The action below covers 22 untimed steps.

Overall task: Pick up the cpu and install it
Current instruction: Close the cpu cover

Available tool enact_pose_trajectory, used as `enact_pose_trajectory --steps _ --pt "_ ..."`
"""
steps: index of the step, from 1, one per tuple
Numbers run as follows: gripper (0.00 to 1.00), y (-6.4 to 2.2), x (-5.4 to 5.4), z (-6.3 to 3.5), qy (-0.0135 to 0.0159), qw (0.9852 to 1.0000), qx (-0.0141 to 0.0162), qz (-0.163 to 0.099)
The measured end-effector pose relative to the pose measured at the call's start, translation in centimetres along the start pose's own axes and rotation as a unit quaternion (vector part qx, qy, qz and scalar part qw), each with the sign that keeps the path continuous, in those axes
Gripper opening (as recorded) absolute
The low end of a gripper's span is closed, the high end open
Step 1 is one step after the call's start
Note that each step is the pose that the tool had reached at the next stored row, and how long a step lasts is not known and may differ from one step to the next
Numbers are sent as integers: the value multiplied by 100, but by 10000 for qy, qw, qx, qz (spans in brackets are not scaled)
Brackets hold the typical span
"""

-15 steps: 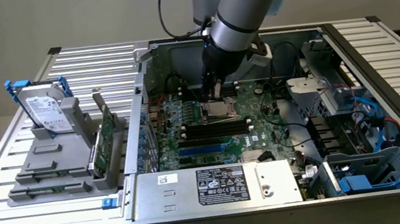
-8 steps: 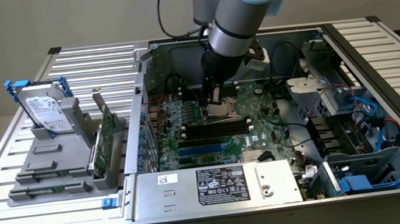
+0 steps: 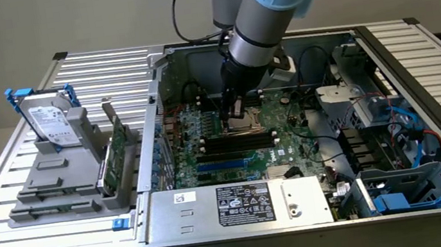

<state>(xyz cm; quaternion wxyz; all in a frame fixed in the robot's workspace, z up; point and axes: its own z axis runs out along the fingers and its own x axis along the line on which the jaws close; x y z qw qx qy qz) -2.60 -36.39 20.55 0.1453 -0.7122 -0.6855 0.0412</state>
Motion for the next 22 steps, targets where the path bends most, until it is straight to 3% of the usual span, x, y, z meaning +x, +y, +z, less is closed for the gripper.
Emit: enact_pose_trajectory --steps 15,22 --pt "11 7 -17 99 4 10000 -73 -12" --pt "11 -67 -6 -1 16 10000 -70 -15"
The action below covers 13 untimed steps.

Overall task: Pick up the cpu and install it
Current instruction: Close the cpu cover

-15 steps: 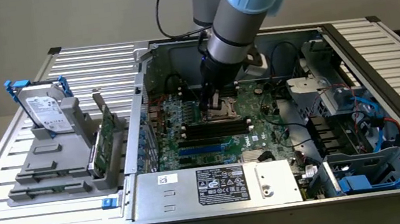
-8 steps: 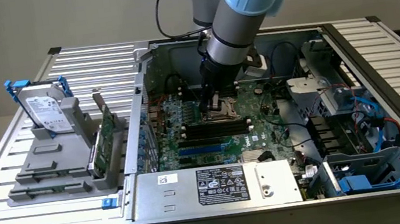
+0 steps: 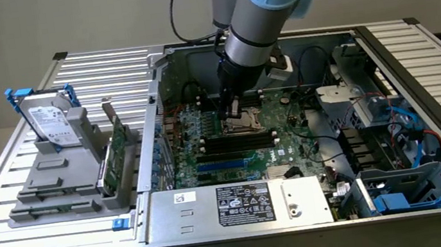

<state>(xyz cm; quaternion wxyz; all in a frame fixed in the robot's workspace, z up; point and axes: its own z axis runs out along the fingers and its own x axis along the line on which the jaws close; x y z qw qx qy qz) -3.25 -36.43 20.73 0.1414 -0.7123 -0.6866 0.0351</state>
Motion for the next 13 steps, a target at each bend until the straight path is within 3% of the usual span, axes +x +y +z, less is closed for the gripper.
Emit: enact_pose_trajectory --steps 5,7,10,13 --pt "11 -141 -13 30 38 10000 3 -6" --pt "11 -175 -16 32 69 10000 8 5" --pt "11 -203 -17 27 142 9999 14 48" --pt "11 -224 -17 11 243 9997 30 96"
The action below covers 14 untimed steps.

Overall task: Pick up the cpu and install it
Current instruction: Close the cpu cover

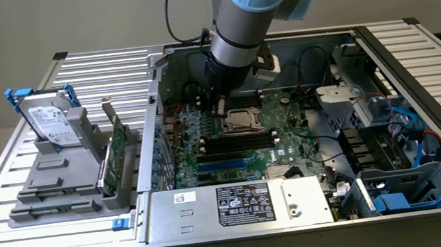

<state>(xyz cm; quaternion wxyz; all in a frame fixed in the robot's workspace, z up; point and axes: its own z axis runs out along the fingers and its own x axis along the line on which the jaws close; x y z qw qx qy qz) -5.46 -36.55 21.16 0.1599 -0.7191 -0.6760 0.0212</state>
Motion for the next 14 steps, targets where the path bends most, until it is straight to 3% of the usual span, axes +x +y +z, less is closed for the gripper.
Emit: enact_pose_trajectory --steps 4,7,11,14 --pt "11 -25 0 -27 136 9999 22 66" --pt "11 -45 -5 -51 220 9997 50 99" --pt "11 -67 -13 -76 302 9994 94 146" --pt "11 -73 -14 -80 350 9991 109 211"
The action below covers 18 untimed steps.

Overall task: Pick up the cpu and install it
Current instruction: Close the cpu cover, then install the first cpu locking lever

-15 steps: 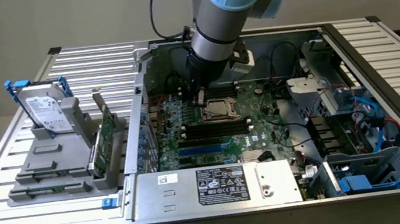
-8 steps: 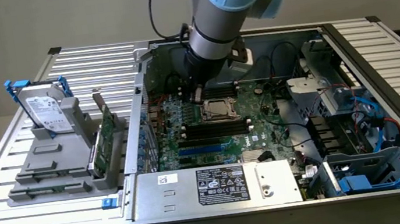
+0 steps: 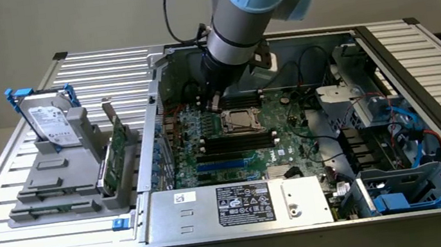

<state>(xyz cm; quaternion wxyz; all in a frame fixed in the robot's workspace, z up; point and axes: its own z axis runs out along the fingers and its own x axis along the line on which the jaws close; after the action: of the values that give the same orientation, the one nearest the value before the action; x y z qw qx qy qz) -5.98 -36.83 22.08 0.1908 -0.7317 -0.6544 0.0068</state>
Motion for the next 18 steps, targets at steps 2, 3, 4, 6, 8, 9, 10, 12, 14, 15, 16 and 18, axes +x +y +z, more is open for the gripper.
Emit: enact_pose_trajectory --steps 2,3,4,6,8,9,10,12,14,15,16,18 --pt "11 -1 0 0 31 10000 6 61" --pt "11 -2 0 0 45 9999 9 93" --pt "11 -2 0 0 59 9999 12 124" --pt "11 -3 0 0 85 9998 22 188" --pt "11 -3 0 0 114 9996 37 250" --pt "11 -3 -1 0 128 9995 48 279" --pt "11 -3 -1 0 141 9994 62 305" --pt "11 -6 -2 -2 168 9992 85 353" --pt "11 -11 -4 -5 197 9990 93 396" --pt "11 -15 -5 -8 210 9989 99 412" --pt "11 -20 -7 -11 224 9988 105 426" --pt "11 -36 -12 -17 249 9986 112 447"
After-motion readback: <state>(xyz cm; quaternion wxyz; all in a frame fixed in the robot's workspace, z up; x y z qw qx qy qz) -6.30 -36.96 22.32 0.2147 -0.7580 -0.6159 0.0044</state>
